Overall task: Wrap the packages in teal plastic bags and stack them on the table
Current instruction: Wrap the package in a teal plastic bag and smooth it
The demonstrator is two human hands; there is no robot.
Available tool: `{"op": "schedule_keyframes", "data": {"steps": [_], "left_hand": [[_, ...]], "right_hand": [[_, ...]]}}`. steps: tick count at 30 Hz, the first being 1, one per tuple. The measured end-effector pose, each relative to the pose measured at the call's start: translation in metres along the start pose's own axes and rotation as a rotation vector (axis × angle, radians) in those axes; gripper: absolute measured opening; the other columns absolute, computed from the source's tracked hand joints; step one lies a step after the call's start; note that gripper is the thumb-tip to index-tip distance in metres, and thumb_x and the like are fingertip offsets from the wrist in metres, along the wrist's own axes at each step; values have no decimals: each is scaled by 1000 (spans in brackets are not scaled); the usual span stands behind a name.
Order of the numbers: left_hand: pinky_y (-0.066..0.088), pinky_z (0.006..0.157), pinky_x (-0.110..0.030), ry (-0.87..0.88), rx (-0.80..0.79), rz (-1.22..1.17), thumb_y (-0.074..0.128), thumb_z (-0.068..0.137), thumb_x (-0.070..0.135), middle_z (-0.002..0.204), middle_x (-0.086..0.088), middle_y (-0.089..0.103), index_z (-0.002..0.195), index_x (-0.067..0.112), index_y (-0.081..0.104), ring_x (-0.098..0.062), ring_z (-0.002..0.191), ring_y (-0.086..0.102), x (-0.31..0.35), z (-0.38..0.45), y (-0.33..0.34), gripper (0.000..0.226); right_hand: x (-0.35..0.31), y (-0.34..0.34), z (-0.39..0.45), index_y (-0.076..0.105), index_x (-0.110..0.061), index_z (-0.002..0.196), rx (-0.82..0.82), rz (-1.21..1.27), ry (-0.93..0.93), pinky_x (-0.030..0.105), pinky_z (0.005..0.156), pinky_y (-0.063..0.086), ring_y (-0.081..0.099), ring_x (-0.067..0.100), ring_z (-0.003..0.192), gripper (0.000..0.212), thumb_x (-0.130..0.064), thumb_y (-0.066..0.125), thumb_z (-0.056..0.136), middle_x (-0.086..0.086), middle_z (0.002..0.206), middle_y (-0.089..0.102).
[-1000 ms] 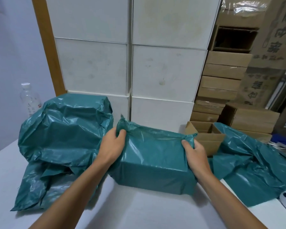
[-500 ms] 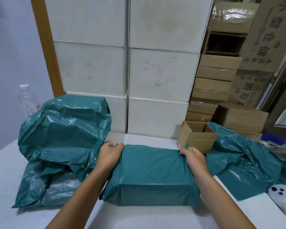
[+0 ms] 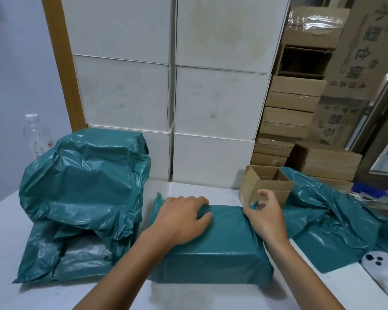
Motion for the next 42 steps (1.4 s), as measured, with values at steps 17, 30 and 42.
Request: {"op": "schedule_keyframes", "data": {"steps": [17,30,42], "left_hand": [[51,78,-35,-365,175,-1249,57,97,21,89,0,78,94,13,77,-19,85,69,-81,-15,38,22],[42,84,-43,-307,182,-1663,60,90,33,92,-17,64,91,6,69,-29,88,57,-85,-11,66,29],[50,83,-41,-376,188,-1646,56,101,29,90,-16,75,85,8,78,-26,82,70,-81,-11,62,35]], "right_hand": [[27,49,-18,75,-2,116,-460,577,259,32,82,54,77,22,98,38,-34,69,96,14,112,79],[41,71,-18,60,-6,116,-571,992,390,28,65,60,70,25,82,37,-36,64,96,14,98,68],[43,75,-18,59,-8,118,-614,1021,375,35,75,55,66,28,90,83,-47,95,54,18,109,61]]}}
Point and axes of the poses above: each hand's wrist, its own z-axis towards the middle knuckle, its own y-axis out of the palm, x = y × z, the point moved 5 cm from there along z, towards the middle knuckle
